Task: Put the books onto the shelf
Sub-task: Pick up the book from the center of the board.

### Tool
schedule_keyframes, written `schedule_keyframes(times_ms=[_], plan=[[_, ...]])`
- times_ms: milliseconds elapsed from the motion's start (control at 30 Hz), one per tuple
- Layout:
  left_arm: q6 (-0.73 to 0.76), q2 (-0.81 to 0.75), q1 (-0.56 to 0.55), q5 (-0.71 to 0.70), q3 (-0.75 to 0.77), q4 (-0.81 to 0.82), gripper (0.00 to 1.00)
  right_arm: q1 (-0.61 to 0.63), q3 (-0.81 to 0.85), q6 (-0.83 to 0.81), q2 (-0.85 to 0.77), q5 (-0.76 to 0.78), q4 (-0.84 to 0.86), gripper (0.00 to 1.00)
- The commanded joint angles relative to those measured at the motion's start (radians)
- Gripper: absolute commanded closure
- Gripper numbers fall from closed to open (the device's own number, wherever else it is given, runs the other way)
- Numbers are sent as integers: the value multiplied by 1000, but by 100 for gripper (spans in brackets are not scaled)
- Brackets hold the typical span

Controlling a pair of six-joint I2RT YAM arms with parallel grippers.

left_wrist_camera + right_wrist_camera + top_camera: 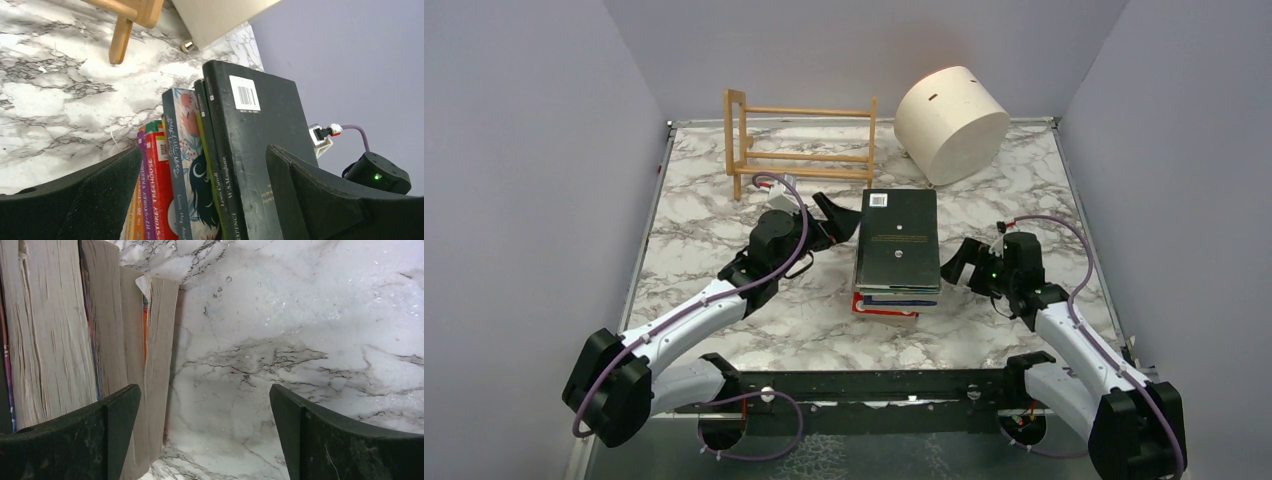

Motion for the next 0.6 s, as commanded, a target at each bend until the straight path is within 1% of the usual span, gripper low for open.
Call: schedule_keyframes(times_ms=[0,233,400,567], plan=[[14,5,42,24,1,9,11,6,-13,5,30,-1,80,0],[-20,52,120,110,-49,59,11,6,-38,5,76,-10,127,0],[-28,103,123,129,-65,82,11,6,-44,1,86,-13,145,0],[-43,90,123,138,-74,98,11,6,-21,15,12,15,124,0]])
